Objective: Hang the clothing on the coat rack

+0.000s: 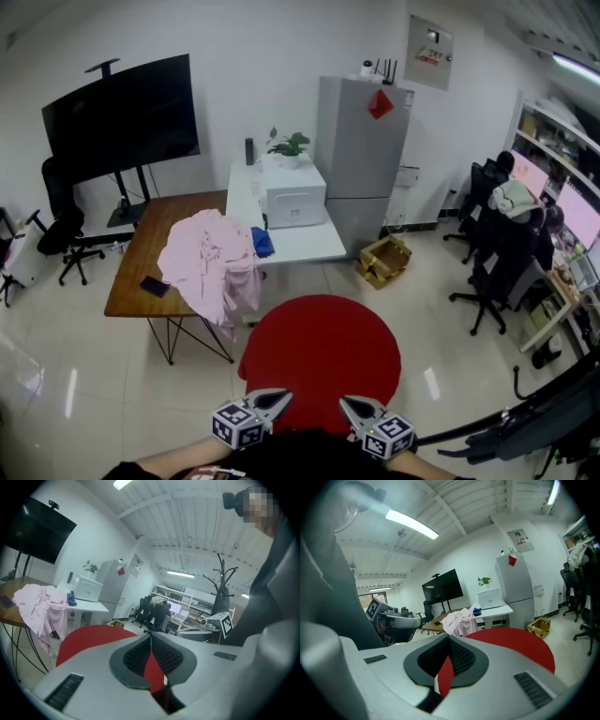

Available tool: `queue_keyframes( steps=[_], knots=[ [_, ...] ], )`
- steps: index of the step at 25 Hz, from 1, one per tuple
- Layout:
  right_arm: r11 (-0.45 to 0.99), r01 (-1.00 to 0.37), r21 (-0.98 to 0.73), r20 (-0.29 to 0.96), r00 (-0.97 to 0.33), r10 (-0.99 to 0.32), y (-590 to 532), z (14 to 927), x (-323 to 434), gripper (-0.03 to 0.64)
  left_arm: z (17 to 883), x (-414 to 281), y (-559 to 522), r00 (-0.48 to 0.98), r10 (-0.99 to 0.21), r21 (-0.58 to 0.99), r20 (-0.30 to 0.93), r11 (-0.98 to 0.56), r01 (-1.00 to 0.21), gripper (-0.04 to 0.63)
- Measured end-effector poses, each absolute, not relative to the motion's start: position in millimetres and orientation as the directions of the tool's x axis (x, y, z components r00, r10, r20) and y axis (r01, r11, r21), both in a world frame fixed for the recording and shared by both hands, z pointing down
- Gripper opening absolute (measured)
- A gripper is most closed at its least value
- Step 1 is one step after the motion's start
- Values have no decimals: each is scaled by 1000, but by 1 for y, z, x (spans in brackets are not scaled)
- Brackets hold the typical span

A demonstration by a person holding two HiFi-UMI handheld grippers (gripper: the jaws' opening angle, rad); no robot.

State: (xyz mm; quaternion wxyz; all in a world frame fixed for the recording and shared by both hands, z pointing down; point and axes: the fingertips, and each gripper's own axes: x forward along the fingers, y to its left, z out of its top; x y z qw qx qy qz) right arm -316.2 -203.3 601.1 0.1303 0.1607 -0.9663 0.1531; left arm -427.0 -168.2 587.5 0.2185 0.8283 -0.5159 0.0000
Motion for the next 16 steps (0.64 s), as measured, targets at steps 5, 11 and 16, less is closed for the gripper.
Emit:
queue_keyframes(
  steps=[5,11,16],
  knots=[
    [901,-353,-252,295,-915,-275,-204,596,-311,0,589,-417,-167,484,-845,373,226,-384,-844,0],
    [905,-347,-247,292,-917,-272,-203,592,-310,0,589,-417,-167,472,-852,364,227,-375,-852,0],
    [901,-350,-256,301,-915,-270,-200,593,-311,0,588,-418,-164,479,-850,374,221,-380,-846,0]
  ],
)
